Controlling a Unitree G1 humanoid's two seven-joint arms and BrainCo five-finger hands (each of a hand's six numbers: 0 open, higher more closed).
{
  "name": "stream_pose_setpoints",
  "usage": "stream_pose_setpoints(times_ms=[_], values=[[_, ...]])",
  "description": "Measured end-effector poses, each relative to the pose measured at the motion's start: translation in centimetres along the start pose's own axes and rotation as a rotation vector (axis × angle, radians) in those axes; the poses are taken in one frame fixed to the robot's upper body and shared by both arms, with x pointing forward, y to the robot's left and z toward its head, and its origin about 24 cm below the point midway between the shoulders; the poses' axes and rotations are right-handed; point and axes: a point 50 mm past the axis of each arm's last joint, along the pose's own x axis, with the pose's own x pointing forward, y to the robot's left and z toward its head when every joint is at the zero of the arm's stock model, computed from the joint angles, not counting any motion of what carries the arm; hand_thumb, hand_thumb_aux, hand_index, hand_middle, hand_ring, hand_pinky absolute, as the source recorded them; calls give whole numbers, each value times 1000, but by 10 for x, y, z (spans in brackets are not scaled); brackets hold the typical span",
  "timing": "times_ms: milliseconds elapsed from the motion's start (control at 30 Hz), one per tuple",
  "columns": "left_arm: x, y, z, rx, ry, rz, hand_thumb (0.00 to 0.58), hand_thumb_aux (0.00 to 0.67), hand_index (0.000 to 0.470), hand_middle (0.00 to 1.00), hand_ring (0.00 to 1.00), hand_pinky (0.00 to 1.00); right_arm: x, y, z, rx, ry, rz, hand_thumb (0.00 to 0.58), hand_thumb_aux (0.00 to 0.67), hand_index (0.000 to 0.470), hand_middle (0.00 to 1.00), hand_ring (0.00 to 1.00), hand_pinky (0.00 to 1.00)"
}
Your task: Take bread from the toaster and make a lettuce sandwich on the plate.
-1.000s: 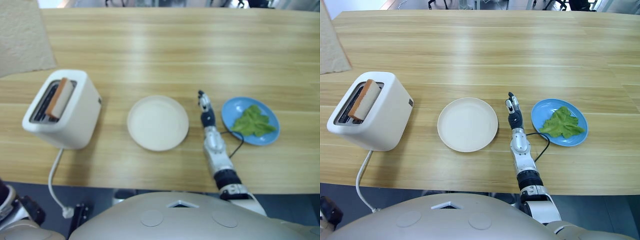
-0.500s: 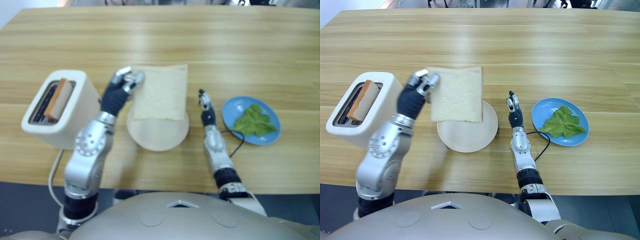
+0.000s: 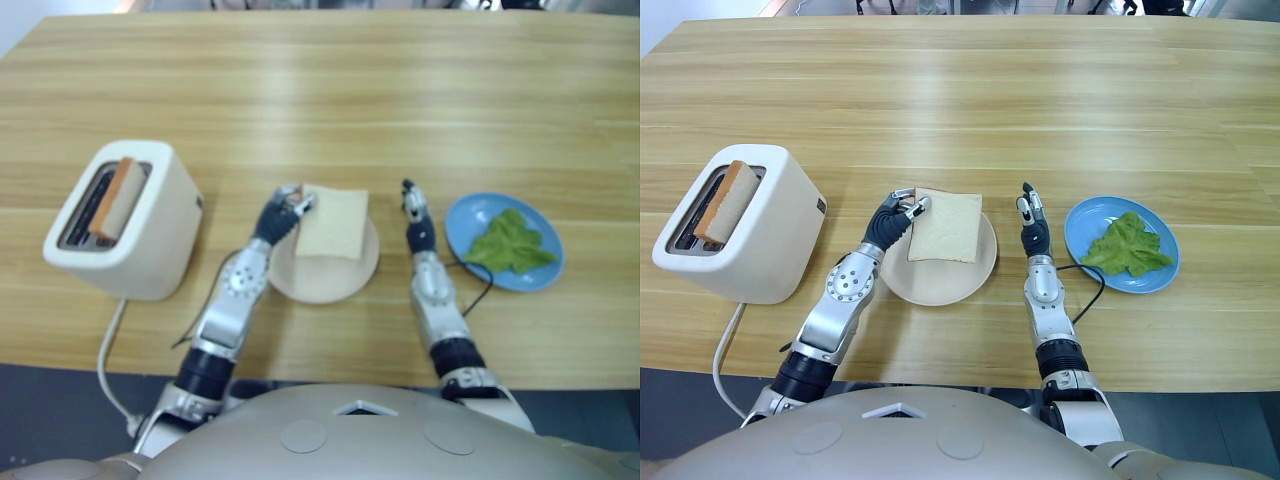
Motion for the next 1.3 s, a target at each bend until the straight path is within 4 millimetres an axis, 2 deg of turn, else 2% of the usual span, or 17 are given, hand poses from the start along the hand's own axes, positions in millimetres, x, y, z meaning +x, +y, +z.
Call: stream_pose_setpoints(times_ms=[167,600,633,667,700,900,1033,1133,1300], values=[[5,-1,-3,70,-2,-12,580,670,460,1000,1000,1000,-1,0,1,-1,-1,-1,0,0,0,0,0,0],[-2,-10,-2,358,71,-137,580,665,456,1000,1000,1000,-1,-3,3,-5,-8,-5,0,0,0,0,0,0],[-3,-9,-3,381,82,-141,494,413,283,800,800,800,-1,-3,3,-6,-8,-5,0,0,0,0,0,0],[-3,-9,-3,393,92,-143,422,321,220,482,482,482,-1,-3,3,-6,-8,-5,0,0,0,0,0,0],[-3,-8,-5,421,104,-141,0,0,0,0,0,0,-2,-3,3,-6,-8,-6,0,0,0,0,0,0],[-5,8,-10,626,143,-80,0,0,0,0,0,0,-3,-4,2,-7,-2,-7,0,0,0,0,0,0],[-7,24,0,842,109,16,0,0,0,0,0,0,-5,-4,1,-9,4,-7,0,0,0,0,0,0],[-12,36,22,970,46,103,0,0,0,0,0,0,-6,-5,1,-9,3,-8,0,0,0,0,0,0],[-26,46,66,983,-88,207,0,0,0,0,0,0,-6,-5,7,-25,-27,-6,0,0,0,0,0,0]])
